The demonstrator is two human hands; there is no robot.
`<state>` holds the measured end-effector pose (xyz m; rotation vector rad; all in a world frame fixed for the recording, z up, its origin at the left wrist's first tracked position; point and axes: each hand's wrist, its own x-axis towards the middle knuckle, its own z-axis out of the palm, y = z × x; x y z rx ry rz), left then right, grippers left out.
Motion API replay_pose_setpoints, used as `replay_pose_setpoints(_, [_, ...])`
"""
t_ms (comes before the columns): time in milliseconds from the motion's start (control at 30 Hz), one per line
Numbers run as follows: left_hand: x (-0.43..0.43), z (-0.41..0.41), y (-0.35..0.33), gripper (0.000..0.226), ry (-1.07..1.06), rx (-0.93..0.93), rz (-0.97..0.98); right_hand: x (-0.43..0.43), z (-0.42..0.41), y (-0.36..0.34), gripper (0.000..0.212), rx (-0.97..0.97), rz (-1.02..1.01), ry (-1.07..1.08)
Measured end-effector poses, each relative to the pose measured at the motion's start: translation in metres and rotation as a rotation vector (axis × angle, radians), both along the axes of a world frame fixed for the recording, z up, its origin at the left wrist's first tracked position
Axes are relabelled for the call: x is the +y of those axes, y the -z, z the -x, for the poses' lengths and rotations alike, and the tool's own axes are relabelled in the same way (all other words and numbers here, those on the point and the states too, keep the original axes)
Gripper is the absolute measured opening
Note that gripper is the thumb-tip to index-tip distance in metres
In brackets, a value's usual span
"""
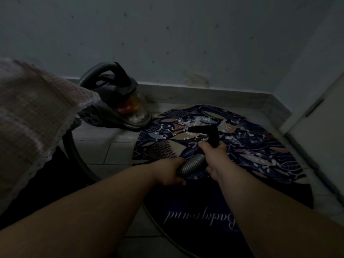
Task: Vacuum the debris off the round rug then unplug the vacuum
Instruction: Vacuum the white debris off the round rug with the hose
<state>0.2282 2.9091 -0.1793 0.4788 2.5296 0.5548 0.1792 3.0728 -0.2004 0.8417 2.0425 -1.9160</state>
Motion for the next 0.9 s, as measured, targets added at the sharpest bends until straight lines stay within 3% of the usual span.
replay_pose_setpoints(300, [0.020,-0.022,-0.062,0.079,0.020,-0.002,0.043,0.015,-0.029,-0.037,0.080,0.105,0.083,0.083])
replay_pose_setpoints(400, [0.028,-0.017,-0.079,0.068,-0.010,0.001,0.050,0.013,-0.024,-0.043,0.093,0.110,0.132,0.118])
replay_pose_setpoints(700, [0.025,0.033,-0.018,0.031,-0.077,0.037,-0.012,0.007,0.019,-0.004,0.089,0.081,0.151,0.091])
replay_pose_setpoints(900, [0.039,0.093,0.015,0.029,-0.052,0.062,-0.063,0.019,0.078,0.020,0.086,0.068,0.115,0.119])
